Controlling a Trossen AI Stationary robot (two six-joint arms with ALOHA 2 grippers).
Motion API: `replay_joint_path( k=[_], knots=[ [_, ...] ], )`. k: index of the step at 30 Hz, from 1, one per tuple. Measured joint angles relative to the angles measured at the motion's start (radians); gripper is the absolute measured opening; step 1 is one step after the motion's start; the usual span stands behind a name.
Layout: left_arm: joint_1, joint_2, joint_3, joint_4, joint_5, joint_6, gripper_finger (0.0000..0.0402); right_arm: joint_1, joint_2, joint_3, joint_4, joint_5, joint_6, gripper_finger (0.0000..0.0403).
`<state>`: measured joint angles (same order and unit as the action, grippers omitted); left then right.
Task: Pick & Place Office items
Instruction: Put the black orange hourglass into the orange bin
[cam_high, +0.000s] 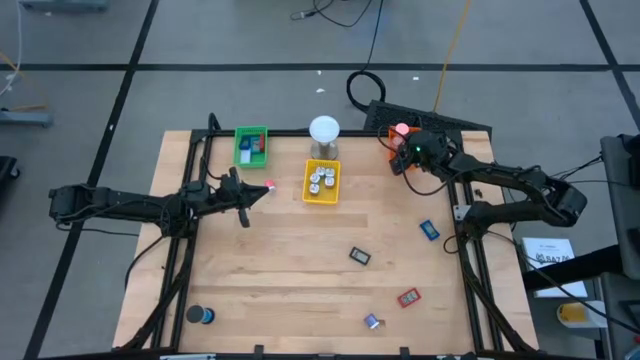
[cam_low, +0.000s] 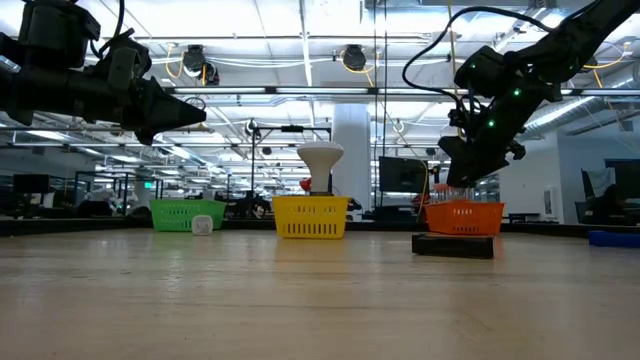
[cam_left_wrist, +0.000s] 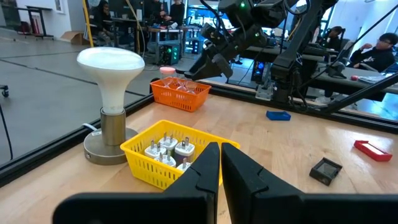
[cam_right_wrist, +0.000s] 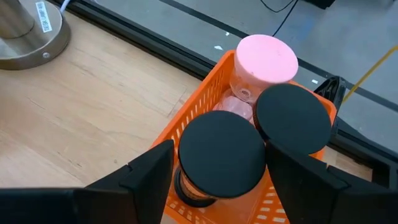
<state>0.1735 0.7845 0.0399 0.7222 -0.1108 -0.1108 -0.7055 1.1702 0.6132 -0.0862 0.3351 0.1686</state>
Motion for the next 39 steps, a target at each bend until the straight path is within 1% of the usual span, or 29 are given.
replay_joint_path(
  k=[5,10,13,15,18,22,23,24,26,30,33,39],
  knots=[
    [0.000,0.000,0.000,0.000,0.000,0.001,0.0017,0.000,-0.038,0.000,-0.001,0.000,-0.029,0.0247],
    [0.000,0.000,0.000,0.000,0.000,0.001,0.0017,0.000,-0.131,0.001,-0.030,-0.001,-0.033,0.0245],
    [0.000,0.000,0.000,0.000,0.000,0.001,0.0017,0.000,-0.185,0.001,-0.111,-0.030,-0.023,0.0225],
    [0.000,0.000,0.000,0.000,0.000,0.001,0.0017,0.001,-0.206,0.001,-0.188,-0.057,-0.007,0.0196],
    [0.000,0.000,0.000,0.000,0.000,0.002,0.0017,0.006,-0.203,-0.008,-0.276,-0.089,0.010,0.0134],
    [0.000,0.000,0.000,0.000,0.000,0.000,0.0017,0.007,-0.167,-0.066,-0.276,-0.105,0.013,0.0043],
    [0.000,0.000,0.000,0.000,0.000,0.001,0.0017,0.007,-0.155,-0.082,-0.249,-0.101,0.011,0.0023],
    [0.000,0.000,0.000,0.000,0.000,0.001,0.0017,0.007,-0.146,-0.099,-0.213,-0.101,0.009,0.0012],
    [0.000,0.000,0.000,0.000,0.000,0.000,0.0017,0.006,-0.129,-0.126,-0.137,-0.102,0.003,0.0010],
    [0.000,0.000,0.000,0.000,0.000,0.001,0.0017,0.007,-0.114,-0.142,-0.020,-0.103,0.002,0.0030],
    [0.000,0.000,0.000,0.000,0.000,0.001,0.0017,0.006,-0.116,-0.142,0.025,-0.101,-0.001,0.0033],
    [0.000,0.000,0.000,0.000,0.000,0.000,0.0017,0.006,-0.103,-0.142,0.051,-0.097,-0.002,0.0027]
  ],
)
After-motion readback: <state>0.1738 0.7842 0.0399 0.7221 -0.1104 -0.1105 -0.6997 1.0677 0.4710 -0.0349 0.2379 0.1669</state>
